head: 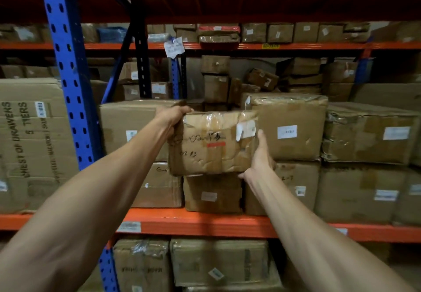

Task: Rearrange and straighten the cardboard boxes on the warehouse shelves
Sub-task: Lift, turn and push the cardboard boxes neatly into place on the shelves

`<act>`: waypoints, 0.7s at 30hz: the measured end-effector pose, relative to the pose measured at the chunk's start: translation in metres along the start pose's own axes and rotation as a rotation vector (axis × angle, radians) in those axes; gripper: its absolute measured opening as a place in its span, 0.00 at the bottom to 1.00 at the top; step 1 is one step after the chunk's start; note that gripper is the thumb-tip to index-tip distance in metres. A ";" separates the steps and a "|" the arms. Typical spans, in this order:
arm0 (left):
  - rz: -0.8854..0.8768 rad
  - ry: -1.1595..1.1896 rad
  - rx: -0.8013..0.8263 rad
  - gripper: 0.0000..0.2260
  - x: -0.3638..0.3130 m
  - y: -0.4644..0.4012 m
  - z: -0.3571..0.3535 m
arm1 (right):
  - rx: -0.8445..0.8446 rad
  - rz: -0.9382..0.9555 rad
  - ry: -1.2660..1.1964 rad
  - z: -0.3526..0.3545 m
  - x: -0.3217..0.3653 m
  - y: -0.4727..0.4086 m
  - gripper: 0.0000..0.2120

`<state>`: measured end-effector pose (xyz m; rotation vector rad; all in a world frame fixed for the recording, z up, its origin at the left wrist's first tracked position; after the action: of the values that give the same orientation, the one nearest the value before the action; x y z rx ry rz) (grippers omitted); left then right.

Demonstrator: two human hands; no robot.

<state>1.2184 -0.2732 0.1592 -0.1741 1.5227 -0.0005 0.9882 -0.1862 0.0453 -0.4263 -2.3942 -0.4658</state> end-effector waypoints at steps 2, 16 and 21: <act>-0.021 -0.067 0.019 0.22 0.009 0.008 -0.003 | 0.023 -0.026 0.013 0.013 -0.017 0.005 0.53; -0.840 -0.763 0.113 0.35 0.045 0.045 0.006 | -0.003 0.279 0.898 0.016 -0.035 0.020 0.47; -0.988 -0.846 0.009 0.29 0.063 0.040 -0.008 | 0.044 0.831 1.573 -0.012 -0.046 0.018 0.48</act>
<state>1.2088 -0.2418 0.0916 -0.7948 0.4826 -0.6399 1.0358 -0.1836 0.0279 -0.6327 -0.6111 -0.1811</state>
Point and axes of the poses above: each hand's wrist, its own y-axis away from the middle knuckle, its own z-axis out of the back of the hand, x = y × z, the point moved 5 cm from there along -y, towards the middle knuckle, and after that the axes turned 3 degrees about -y, right-handed, at the moved point
